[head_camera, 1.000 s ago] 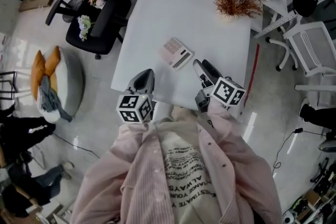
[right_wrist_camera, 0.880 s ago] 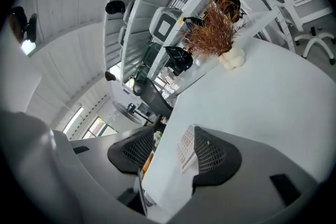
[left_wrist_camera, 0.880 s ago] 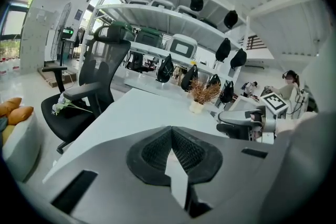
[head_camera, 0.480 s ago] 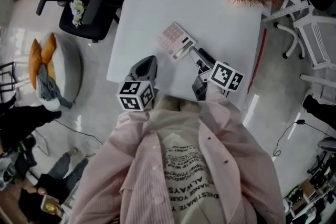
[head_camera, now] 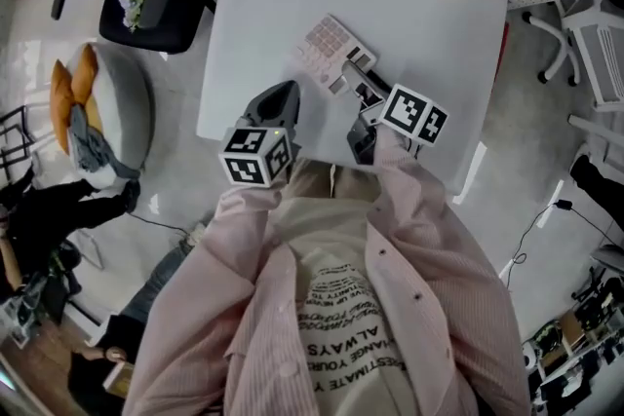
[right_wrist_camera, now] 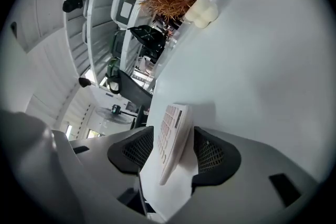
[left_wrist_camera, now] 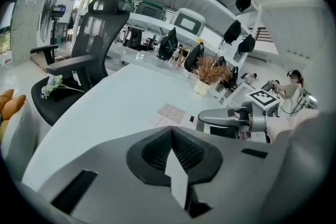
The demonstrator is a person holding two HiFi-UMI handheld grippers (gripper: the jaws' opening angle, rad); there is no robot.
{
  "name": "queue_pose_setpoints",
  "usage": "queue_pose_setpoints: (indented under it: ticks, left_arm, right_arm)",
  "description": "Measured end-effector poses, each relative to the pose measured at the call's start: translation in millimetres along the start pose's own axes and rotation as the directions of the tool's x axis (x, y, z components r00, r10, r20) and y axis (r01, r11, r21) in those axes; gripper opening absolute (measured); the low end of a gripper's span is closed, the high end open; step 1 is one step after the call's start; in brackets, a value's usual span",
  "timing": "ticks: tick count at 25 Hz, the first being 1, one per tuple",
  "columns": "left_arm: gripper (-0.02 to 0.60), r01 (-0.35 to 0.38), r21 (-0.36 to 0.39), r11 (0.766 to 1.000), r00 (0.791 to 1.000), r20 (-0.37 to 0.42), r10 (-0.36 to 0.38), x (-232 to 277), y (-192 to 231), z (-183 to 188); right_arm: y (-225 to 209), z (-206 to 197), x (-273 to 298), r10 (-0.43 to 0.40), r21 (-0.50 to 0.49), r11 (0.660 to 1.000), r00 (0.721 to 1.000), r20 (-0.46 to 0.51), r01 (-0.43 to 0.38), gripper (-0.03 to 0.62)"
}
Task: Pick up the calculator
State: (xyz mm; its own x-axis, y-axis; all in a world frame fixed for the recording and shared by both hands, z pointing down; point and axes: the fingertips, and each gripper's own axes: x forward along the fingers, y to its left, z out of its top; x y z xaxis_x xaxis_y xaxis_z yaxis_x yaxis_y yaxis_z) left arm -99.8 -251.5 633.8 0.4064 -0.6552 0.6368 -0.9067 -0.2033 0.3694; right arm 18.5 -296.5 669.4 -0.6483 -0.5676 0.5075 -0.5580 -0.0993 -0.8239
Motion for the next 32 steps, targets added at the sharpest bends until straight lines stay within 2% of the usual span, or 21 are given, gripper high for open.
queue_pose_setpoints:
  ticks: [5,15,17,19,32]
  left_arm:
    - [0.002,0.009,-0.003,1.000,1.000,-0.029,-0.009,10.0,6.2,-3.7]
    - [0.002,0.035,-0.007,0.999,0.999,-0.039,-0.035,19.0,9.0,-1.2]
    - [0.002,0.038,-0.006,0.999,0.998,-0.040,-0.038,20.0,8.4,-1.8]
    - [0.001,0.040,-0.004,0.999,0.998,-0.042,-0.040,20.2,7.9,-2.6]
    - [0.002,0.048,0.007,0.999,0.998,-0.039,-0.047,17.4,7.9,-1.8]
  right_arm:
    - [-1.3,-5.9,13.5,0.001,0.030,1.000,1.000,-0.030,0.000,0.212]
    - [-3.4,-9.7,22.7,0.012,0.086,0.996,0.999,-0.051,-0.008,0.209]
    - [-8.3,-10.0,22.5,-0.015,0.089,0.996,0.999,-0.051,0.020,0.185]
    - [-14.4,-10.4,21.7,-0.050,0.092,0.994,0.998,-0.041,0.053,0.109]
    - [-15.4,-8.6,18.6,-0.022,0.208,0.978,1.000,0.012,0.019,0.091]
